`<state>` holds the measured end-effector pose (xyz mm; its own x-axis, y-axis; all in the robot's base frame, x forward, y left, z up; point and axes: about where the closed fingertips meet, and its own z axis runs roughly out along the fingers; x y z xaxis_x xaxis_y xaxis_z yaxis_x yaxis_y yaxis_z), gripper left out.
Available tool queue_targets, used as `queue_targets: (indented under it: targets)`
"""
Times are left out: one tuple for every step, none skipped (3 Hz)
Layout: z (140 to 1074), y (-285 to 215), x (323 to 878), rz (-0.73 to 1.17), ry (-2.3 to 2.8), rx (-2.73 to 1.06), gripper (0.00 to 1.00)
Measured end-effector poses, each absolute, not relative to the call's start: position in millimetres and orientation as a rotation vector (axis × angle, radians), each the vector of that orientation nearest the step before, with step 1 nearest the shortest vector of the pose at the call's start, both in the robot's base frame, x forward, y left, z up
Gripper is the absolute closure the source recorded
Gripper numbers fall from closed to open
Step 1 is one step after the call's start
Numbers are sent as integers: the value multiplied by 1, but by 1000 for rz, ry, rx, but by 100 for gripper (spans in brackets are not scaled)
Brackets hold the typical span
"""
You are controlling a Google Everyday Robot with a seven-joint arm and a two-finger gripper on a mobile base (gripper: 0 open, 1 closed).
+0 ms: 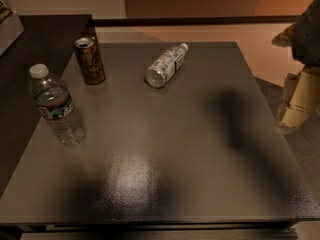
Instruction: Move blue plastic bottle near orange can
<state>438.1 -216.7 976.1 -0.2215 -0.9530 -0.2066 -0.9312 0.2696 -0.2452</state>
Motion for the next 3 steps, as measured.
queue_targets:
  targets:
    - [976, -217, 438, -98, 2232, -1725, 0]
    - [979, -205, 452, -122, 2154, -1795, 0]
    - [980, -179, 482, -127, 2001, -1918, 0]
